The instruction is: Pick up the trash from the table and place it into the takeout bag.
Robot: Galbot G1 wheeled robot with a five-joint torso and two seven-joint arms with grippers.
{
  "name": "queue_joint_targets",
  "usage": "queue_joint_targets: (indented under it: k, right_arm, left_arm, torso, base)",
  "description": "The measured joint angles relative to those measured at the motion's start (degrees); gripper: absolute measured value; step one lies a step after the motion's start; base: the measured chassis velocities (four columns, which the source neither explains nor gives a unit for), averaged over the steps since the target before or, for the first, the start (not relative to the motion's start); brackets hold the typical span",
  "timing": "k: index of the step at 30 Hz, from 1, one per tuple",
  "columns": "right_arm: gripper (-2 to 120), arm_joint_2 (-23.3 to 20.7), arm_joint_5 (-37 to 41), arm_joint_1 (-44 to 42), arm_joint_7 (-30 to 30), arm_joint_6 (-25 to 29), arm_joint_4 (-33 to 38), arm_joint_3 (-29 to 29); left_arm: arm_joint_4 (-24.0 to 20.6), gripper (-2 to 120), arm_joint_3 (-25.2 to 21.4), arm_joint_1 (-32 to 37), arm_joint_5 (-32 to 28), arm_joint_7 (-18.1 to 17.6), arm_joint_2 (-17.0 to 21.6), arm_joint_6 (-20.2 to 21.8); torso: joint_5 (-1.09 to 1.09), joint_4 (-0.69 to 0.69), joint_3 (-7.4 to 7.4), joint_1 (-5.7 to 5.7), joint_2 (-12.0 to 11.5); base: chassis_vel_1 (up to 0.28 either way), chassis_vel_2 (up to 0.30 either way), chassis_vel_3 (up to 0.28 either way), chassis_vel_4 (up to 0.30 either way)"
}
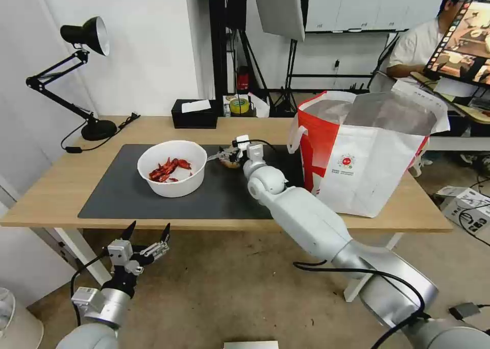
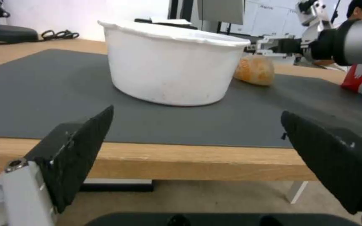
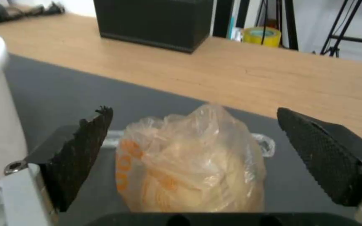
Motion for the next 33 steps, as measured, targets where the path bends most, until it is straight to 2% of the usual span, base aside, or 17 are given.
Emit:
queue_joint_targets:
  k: [15, 27, 31, 33]
  right_arm:
    - [100, 1.4, -0.7, -0.3, -0.9, -5.5, -2.0, 0.2]
    - [100, 1.5, -1.2, -0.8, 0.0, -7.2, -2.2, 0.5]
    - [96, 1.5, -1.6, -0.8, 0.6, -7.3, -2.5, 0.5]
    - [86, 1.5, -1.7, -0.8, 0.9, -7.3, -2.5, 0.5]
  left_arm:
    - [-0.4, 100, -0.2, 0.2, 0.0, 0.1, 0.0, -0.1]
    - [-0.8, 100, -0.2, 0.9, 0.4, 0.1, -0.4, -0.1]
    - [-0.9, 100, -0.1, 1.0, 0.4, 0.1, -0.4, -0.1]
    - [-1.2, 100, -0.2, 1.1, 0.5, 0.1, -0.4, -0.1]
  torso:
    - [0.01, 0.00, 0.00, -0.01, 0.0]
    - [0.01, 0.00, 0.00, -0.01, 0.0]
    - [0.01, 0.00, 0.00, -0.01, 0.0]
    - [0.01, 0.00, 0.00, -0.01, 0.0]
  base:
    - [0.000, 0.000, 0.000, 0.000]
    - [0.000, 0.000, 0.000, 0.000]
    - [0.000, 0.000, 0.000, 0.000]
    - [0.000, 0.000, 0.000, 0.000]
